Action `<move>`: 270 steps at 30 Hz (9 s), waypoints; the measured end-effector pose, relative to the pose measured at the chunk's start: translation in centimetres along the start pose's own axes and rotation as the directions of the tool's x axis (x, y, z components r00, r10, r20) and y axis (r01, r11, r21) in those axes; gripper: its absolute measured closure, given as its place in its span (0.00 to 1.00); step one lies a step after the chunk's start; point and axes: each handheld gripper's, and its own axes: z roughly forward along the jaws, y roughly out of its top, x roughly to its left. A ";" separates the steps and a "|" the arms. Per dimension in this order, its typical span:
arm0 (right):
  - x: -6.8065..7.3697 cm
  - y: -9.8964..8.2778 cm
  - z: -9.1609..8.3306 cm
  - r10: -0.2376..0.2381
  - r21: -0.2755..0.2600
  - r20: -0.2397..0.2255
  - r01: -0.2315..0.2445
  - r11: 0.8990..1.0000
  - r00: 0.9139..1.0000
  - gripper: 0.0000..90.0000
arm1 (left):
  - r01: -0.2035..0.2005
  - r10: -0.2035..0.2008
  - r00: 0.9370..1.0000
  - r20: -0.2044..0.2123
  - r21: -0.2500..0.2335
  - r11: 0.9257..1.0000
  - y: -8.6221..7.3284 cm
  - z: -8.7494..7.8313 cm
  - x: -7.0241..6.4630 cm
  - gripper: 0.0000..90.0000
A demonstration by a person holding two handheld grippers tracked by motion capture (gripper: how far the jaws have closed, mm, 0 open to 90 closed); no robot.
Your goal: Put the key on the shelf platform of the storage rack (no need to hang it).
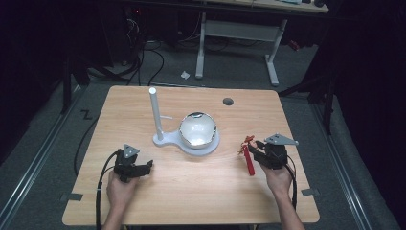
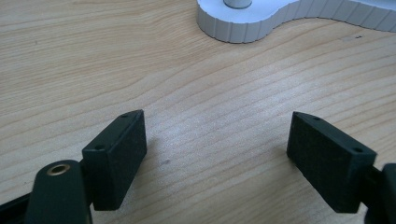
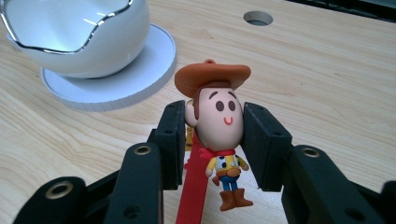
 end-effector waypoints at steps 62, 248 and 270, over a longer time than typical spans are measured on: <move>3.9 9.4 -4.9 -0.121 -0.130 -0.314 0.083 0.988 0.942 0.68 | 0.001 -0.001 1.000 -0.001 -0.001 1.000 0.0 0.0 0.0 0.23; 0.9 7.4 0.0 0.044 -0.028 -0.194 -0.050 0.998 0.980 0.57 | 0.000 0.000 1.000 0.001 0.000 1.000 0.0 0.0 0.0 0.23; -0.9 5.0 -2.7 0.069 -0.031 -0.150 -0.075 0.997 0.986 0.57 | 0.000 0.000 1.000 0.000 -0.001 1.000 0.0 0.0 0.0 0.23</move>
